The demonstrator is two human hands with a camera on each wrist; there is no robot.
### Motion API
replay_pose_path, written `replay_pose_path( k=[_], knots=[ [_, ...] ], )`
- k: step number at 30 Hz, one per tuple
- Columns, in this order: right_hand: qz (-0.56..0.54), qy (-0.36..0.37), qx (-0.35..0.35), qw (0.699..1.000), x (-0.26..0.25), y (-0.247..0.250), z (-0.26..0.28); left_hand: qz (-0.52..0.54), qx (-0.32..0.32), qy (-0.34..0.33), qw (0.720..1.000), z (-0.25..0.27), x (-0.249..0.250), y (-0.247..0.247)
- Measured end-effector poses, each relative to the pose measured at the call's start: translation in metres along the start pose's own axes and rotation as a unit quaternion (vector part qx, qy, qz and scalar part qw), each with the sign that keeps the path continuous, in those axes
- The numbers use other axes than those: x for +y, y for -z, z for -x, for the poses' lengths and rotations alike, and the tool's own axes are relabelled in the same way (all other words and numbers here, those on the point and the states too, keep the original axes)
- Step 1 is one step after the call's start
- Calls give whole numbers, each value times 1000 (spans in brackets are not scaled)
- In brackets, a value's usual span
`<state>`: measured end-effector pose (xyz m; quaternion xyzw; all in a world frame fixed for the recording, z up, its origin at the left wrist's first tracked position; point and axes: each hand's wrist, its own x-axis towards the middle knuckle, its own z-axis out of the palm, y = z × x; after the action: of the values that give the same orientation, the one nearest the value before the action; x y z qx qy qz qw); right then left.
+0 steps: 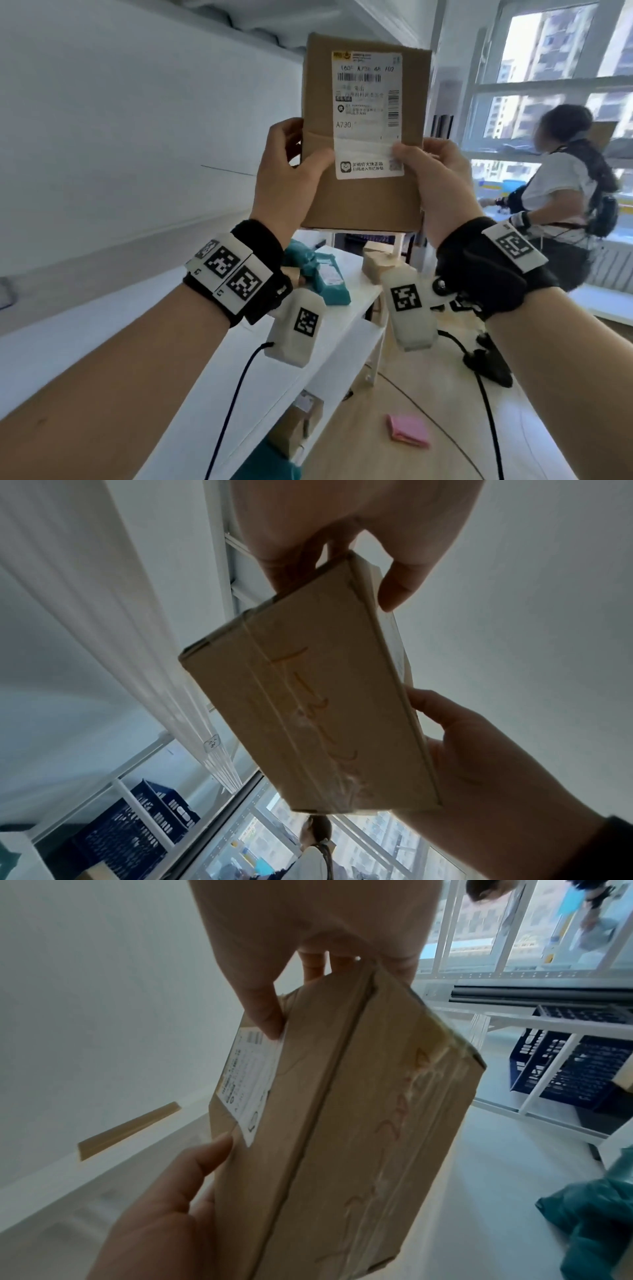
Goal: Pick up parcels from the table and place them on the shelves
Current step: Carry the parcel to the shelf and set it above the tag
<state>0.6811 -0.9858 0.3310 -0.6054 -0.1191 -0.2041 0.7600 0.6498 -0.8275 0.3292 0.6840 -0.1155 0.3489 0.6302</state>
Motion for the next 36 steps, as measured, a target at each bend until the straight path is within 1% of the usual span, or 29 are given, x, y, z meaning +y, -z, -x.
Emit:
replay_pose_path(
  k=[3, 7, 13, 17, 18, 19, 22, 26, 29, 33, 36],
  knots=[
    [-6, 3, -38, 999, 14, 19, -45, -20, 19, -14, 1000, -23, -16, -31],
    [-24, -4, -111, 994, 26, 48, -105, -36, 61, -11, 997, -51, -35, -78],
    [-30, -9, -218, 975, 33, 96, -198, -40, 111, 14, 993, -93, -62, -158],
    [-31, 5, -288, 957, 44, 107, -247, -48, 130, 16, 990, -115, -74, -190],
    [-40, 2, -312, 949, 51, 106, -266, -59, 144, 11, 988, -126, -81, -200],
    [-41, 5, -322, 946, 53, 105, -270, -57, 142, 14, 988, -128, -81, -201],
    [-55, 9, -365, 929, 70, 97, -308, -77, 150, 9, 986, -156, -94, -215],
    [-69, 17, -392, 917, 94, 79, -354, -88, 175, 3, 981, -190, -120, -221],
    [-70, 7, -414, 907, 107, 57, -384, -86, 195, 13, 977, -218, -136, -221],
    [-70, 3, -457, 887, 123, 29, -413, -128, 232, 10, 964, -244, -148, -215],
    [-69, -14, -484, 872, 135, 9, -425, -147, 269, 38, 951, -252, -158, -204]
  ],
)
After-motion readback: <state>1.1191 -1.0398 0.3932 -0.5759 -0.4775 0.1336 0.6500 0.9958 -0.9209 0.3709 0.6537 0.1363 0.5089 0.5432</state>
